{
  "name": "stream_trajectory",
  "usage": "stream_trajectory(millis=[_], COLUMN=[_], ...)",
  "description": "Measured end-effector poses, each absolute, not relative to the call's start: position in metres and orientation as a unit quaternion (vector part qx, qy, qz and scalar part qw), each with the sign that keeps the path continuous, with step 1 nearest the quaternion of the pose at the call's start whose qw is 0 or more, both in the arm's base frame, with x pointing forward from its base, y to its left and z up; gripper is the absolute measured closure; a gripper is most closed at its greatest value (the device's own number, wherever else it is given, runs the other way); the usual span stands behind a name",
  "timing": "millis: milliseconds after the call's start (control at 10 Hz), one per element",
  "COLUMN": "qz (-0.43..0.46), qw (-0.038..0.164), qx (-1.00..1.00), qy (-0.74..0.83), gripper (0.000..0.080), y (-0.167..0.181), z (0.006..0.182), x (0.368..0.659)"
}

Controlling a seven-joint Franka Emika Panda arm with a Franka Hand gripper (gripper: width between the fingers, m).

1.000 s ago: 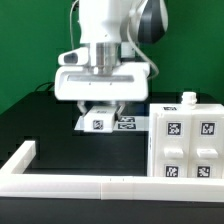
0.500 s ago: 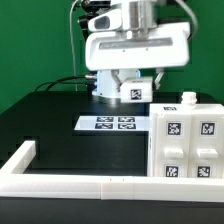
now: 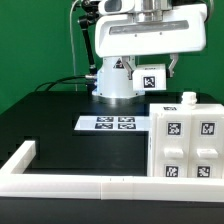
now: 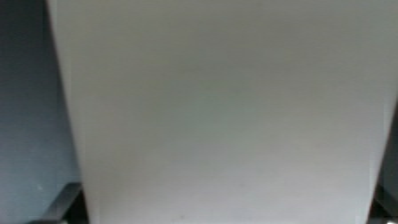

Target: Assemble cabinet

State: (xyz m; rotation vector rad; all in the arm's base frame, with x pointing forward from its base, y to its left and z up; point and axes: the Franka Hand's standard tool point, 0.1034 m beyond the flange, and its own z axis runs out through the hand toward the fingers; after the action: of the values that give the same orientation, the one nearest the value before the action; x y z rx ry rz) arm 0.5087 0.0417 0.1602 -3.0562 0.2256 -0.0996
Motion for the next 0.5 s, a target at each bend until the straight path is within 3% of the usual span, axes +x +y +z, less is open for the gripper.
stream_trajectory(millis=[300, 500], qz=[-0.035, -0.044], qw=[0.036, 0.033], qx=[-0.998, -0.998], qy=[0.036, 0.014], gripper=[0.0256, 0.0256], y=[0.04, 0.052], z=[0.159, 0.176], x=[0.512, 0.538])
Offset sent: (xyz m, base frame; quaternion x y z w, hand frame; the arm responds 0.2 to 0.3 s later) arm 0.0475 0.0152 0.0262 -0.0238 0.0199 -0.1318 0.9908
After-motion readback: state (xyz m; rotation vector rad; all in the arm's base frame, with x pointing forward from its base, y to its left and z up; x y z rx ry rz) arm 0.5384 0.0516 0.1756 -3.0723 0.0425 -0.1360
